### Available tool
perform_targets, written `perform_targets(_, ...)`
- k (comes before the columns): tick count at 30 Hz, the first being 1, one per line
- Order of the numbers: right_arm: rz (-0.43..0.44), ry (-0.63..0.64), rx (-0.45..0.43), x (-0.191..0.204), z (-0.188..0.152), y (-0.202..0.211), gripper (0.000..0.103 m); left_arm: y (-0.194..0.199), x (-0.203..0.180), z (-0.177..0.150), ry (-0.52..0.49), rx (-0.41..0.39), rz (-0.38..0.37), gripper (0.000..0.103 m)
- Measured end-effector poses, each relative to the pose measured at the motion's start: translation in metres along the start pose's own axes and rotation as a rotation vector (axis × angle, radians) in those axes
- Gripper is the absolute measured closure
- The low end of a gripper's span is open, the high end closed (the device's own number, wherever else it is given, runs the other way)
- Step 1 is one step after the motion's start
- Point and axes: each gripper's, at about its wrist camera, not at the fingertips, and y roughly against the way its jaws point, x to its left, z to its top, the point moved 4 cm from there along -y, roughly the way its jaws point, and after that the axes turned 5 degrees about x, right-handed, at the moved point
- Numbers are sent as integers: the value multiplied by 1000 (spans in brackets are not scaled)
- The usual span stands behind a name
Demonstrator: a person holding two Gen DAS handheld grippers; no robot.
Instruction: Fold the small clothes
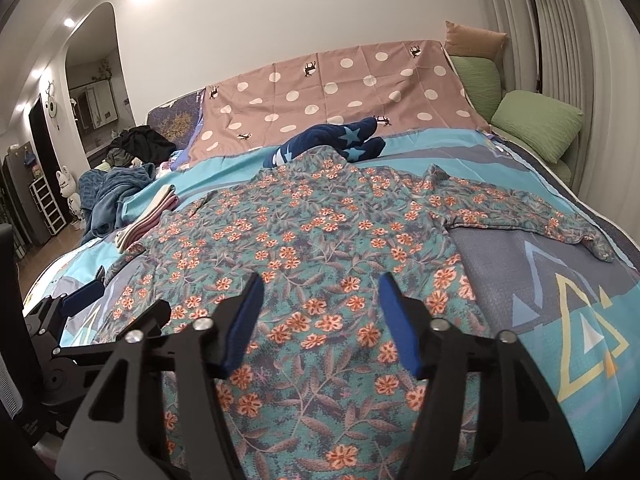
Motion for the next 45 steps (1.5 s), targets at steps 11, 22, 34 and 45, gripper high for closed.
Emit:
perform_targets(11,-7,21,2,4,-1,-1,52,-2,3,-1,8,11,-21,2)
perform_targets(22,-2,43,25,10,-1,-6,52,-10,7,-3,32,33,-53,2)
perform_targets(34,-17,47,47,15,3,-14,50,-10,34,0,98,26,-83,2)
perform_targets(45,14,189,114,47,20,-34,41,-15,208,-18,447,43,150,22)
